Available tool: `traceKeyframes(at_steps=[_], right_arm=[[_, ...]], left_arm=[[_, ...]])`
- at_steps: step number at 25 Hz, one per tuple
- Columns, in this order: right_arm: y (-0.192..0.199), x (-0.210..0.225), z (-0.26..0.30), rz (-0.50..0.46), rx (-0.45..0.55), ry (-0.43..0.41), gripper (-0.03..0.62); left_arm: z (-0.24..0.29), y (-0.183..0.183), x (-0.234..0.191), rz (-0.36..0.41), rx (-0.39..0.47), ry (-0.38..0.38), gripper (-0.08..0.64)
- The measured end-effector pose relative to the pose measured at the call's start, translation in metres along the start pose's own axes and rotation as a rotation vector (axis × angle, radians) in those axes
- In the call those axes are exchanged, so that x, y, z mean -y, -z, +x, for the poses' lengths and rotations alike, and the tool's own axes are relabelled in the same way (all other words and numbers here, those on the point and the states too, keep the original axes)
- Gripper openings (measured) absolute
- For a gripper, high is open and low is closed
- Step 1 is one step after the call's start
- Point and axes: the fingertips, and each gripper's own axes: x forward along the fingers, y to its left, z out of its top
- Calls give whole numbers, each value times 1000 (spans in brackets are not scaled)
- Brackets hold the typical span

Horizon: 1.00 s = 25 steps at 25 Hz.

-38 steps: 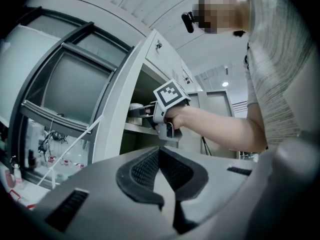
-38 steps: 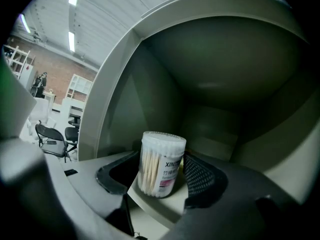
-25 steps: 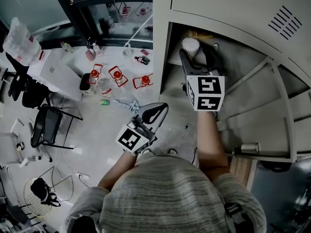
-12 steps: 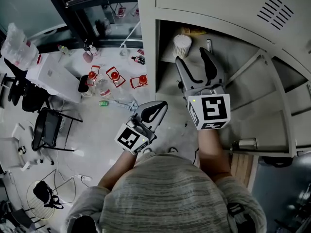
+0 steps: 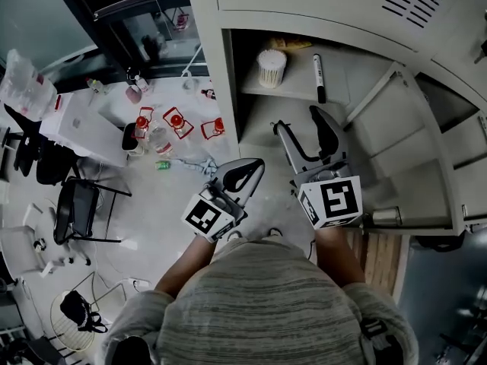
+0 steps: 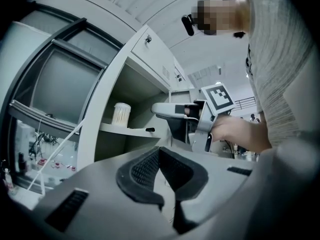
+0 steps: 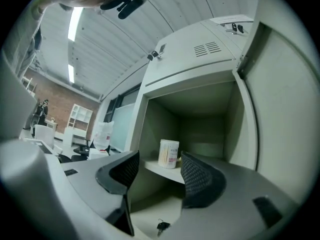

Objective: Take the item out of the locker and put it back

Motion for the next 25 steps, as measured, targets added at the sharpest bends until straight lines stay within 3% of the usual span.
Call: traceKeyframes(at_steps=[9,17,25], right_arm=[[24,-1,-32,35,-36,14,268],[43,-10,-61,92,-66,-10,268],[50,-10,-80,95,-75,-19,268]], left_arm=[[14,0,11,9,0,41,6],[32,-10,17,17,21,25,6],[62,-15,4,134,-76,-62,6]])
